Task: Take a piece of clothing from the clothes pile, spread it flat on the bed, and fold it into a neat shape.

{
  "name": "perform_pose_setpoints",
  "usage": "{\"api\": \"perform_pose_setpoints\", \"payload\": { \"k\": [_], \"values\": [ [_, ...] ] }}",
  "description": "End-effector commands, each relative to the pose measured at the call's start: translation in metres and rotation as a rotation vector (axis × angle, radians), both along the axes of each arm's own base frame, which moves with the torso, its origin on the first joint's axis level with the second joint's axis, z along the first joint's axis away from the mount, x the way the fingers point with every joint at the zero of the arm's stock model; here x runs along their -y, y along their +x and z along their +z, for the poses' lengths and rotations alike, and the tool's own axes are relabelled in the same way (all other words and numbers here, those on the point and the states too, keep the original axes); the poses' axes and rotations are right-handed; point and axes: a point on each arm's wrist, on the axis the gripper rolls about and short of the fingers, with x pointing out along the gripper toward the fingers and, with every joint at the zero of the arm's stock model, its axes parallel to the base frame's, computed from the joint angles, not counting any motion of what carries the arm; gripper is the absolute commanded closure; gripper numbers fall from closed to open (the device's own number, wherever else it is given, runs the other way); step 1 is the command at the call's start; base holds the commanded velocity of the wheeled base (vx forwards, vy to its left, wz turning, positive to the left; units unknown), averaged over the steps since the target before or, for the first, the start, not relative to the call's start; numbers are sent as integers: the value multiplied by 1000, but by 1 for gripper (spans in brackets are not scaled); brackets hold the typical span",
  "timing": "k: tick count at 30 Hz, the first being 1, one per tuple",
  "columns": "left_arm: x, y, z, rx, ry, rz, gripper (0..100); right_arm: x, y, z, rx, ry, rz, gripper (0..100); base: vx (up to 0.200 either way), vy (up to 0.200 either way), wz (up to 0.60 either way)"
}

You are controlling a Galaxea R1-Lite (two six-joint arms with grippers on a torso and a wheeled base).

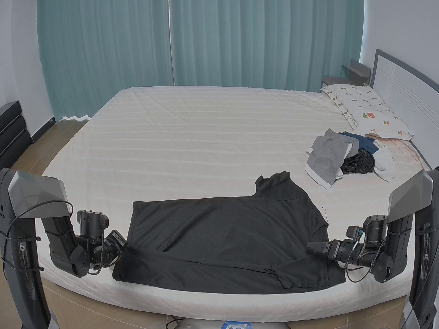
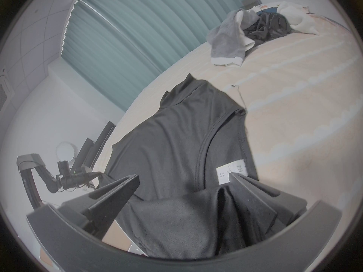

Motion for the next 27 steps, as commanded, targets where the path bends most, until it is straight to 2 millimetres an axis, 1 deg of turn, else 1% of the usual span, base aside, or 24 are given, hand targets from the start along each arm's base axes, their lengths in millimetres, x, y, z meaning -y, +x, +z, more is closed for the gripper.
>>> {"api": "perform_pose_setpoints", "payload": {
  "k": [1, 8, 9, 16, 27],
  "values": [
    [0, 0, -1, -2, 0, 0, 100, 0, -2, -8, -19, -1, 18, 0, 0, 0, 0],
    [0, 1, -2, -3, 0, 0, 100, 2, -4, -11, -21, -24, 30, 0, 0, 0, 0],
    [0, 1, -2, -3, 0, 0, 100, 2, -4, -12, -20, -27, 32, 100, 0, 0, 0],
    [0, 0, -2, -6, 2, -1, 100, 14, -7, -18, -17, -76, 27, 100, 0, 0, 0],
    [1, 0, -4, -12, 4, -4, 100, 22, -1, -12, 12, -55, -3, 100, 0, 0, 0]
  ]
}}
